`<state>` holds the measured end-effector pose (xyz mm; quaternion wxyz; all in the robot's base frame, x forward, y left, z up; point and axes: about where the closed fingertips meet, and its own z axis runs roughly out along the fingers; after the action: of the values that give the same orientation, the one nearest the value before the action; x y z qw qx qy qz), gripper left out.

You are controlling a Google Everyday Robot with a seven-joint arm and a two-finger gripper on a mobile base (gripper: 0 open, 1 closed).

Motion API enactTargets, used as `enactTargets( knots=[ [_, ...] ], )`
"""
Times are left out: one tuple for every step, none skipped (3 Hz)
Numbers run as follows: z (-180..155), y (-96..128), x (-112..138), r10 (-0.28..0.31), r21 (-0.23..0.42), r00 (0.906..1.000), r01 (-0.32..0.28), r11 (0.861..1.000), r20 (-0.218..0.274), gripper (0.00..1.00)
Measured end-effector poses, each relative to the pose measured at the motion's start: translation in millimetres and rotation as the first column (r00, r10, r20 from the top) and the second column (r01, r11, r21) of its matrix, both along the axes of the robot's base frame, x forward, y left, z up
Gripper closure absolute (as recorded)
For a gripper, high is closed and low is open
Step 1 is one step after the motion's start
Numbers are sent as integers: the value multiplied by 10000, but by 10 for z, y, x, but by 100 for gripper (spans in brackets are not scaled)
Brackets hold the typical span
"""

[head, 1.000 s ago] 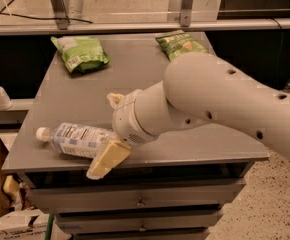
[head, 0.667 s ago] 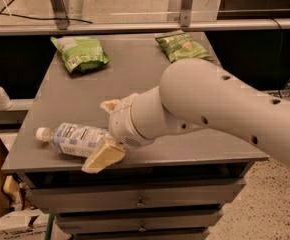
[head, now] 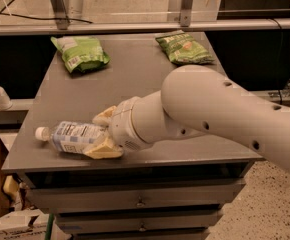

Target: Move blue plastic bottle near green jalapeno chip bag

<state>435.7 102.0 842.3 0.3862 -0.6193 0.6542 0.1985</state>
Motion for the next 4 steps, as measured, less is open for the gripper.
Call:
enactTargets(
  knots=[
    [11,-26,15,-144,99,9999,144,9998,3,88],
    [70,-204,104,-539,191,9985,538,9984,53,100],
    [180,-599,230,-1361,181,9905,1357,9906,207,100],
    [325,-1129,376,-2346,5,9709,2348,9720,477,100]
  ],
)
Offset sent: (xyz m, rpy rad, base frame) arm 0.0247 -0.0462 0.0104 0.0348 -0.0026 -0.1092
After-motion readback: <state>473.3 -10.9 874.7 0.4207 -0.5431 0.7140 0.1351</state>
